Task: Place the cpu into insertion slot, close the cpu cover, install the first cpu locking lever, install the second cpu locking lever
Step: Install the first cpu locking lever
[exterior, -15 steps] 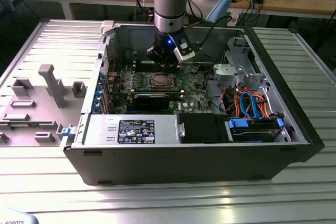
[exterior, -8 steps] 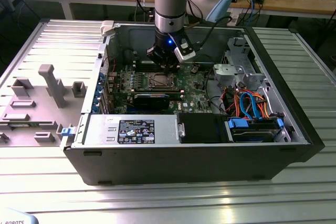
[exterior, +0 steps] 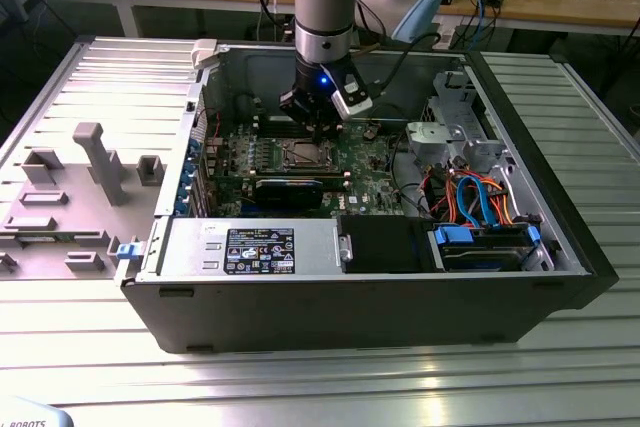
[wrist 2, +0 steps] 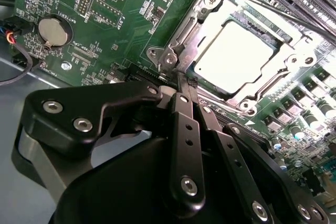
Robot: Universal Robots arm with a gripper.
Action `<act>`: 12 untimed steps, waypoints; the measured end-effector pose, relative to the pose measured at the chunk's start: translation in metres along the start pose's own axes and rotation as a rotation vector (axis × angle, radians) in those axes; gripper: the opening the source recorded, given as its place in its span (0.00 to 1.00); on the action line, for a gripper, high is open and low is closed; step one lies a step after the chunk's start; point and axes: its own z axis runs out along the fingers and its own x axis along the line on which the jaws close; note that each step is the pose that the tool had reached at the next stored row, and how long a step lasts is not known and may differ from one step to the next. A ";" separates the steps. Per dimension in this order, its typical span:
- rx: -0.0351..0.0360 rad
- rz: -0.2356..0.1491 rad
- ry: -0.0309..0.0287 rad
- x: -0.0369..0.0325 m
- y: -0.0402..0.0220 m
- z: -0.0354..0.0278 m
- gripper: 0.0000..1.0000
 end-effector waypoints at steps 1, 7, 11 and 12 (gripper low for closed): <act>0.0007 0.000 0.0003 0.0000 0.0000 -0.0001 0.11; 0.0005 0.000 0.0009 -0.0002 0.0007 -0.0078 0.11; -0.0076 0.000 0.0005 0.0008 0.0006 -0.0079 0.11; -0.0102 0.000 0.0005 0.0021 0.0006 -0.0080 0.11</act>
